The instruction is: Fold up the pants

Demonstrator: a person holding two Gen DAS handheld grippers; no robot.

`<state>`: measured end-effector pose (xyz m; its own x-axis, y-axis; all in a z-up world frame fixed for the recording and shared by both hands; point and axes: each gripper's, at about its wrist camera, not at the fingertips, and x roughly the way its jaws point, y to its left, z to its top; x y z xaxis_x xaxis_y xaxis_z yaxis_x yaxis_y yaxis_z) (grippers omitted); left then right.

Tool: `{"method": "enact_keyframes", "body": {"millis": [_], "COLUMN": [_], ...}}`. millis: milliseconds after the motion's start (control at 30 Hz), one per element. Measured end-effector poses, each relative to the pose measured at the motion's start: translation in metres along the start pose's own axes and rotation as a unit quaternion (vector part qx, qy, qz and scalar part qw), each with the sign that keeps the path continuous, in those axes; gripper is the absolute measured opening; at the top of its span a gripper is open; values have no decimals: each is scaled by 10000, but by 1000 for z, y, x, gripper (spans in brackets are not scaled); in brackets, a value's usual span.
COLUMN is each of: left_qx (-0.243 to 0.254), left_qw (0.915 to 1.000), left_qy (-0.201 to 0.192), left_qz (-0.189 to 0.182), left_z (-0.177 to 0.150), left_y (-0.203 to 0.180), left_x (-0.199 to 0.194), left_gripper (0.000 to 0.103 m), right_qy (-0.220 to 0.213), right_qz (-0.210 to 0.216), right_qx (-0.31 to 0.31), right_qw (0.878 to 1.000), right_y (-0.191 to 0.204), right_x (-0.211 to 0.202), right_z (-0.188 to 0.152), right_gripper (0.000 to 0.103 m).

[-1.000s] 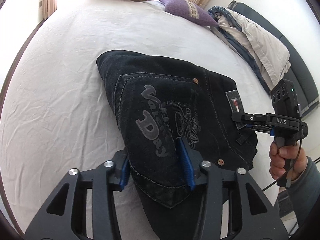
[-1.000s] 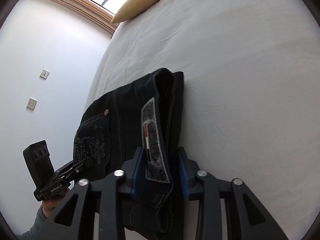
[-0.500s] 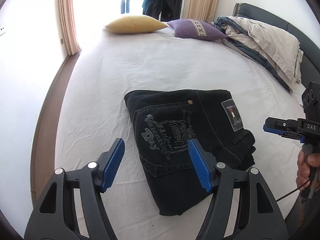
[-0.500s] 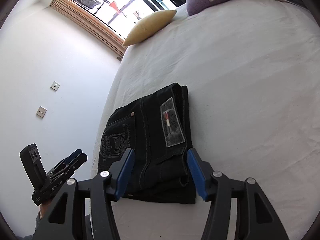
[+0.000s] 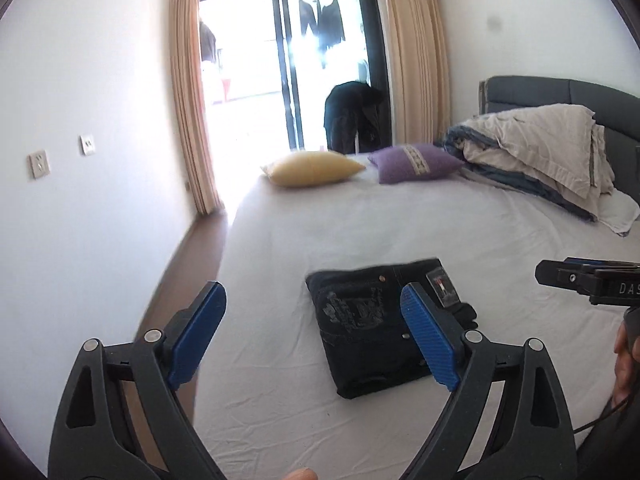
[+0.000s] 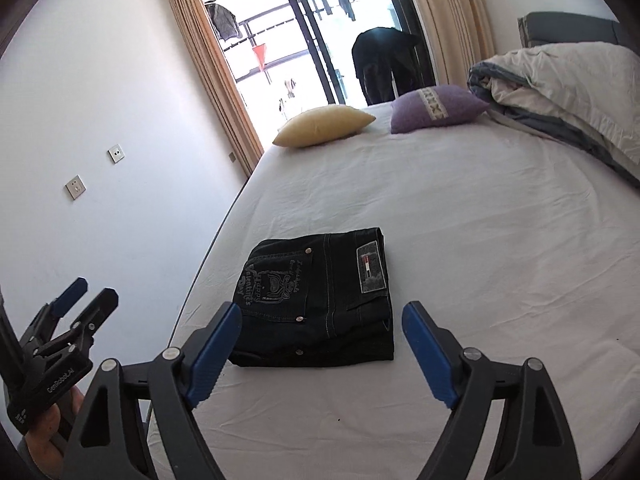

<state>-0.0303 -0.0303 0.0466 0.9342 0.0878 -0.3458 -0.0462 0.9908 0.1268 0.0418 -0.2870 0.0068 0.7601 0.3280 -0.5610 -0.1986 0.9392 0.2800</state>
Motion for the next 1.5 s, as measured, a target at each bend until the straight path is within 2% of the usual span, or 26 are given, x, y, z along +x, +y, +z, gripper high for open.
{"method": "enact_keyframes", "body": {"millis": [33,100,133,167,267,333,400,500,633,800,933,1067,1367,1500], "left_qx": [25,-102,-250,-325,-42,-12,-270,-540,-671,-661,-771,-807,-818,-804], "left_qw": [9990,9945,9934,9941,9984,9991,9996,9960,9870,9777,9706,9677,9646,9646], "left_qy": [-392,-951,-1056,-988,-535,-321,23,682,1445,1983,2263,2376,2500,2505], "left_qz": [207,416,378,309,174,266,60,-220,-210,-204,-270,-235,-197,-203], "left_z": [1,1,0,1,4,4,2,-6,-25,-43,-53,-60,-65,-65], "left_y": [-2,-2,-1,0,-8,-9,-6,-8,-14,-20,-19,-18,-17,-19], "left_x": [-24,-63,-77,-87,-99,-100,-96,-83,-58,-34,-19,-1,19,16], "left_gripper": [103,103,103,103,103,103,103,103,103,103,103,103,103,103], "right_qy": [-169,-465,-633,-804,-1023,-990,-837,-693,-526,-274,-146,-70,68,122], "right_qz": [-69,-113,-123,-140,-299,-435,-618,-721,-873,-947,-1015,-1029,-1003,-990], "right_qx": [-73,-135,-162,-214,-427,-471,-497,-526,-522,-348,-321,-399,-505,-517], "right_qw": [9998,9988,9978,9964,9934,9930,9933,9936,9934,9945,9942,9939,9937,9937], "right_y": [6,15,18,22,31,34,37,42,45,39,37,40,46,45], "right_x": [-10,-29,-39,-47,-66,-72,-75,-79,-79,-72,-64,-59,-52,-50], "right_z": [-3,-9,-11,-12,-12,-11,-10,-14,-19,-25,-30,-31,-35,-36], "right_gripper": [93,103,103,103,103,103,103,103,103,103,103,103,103,103]}}
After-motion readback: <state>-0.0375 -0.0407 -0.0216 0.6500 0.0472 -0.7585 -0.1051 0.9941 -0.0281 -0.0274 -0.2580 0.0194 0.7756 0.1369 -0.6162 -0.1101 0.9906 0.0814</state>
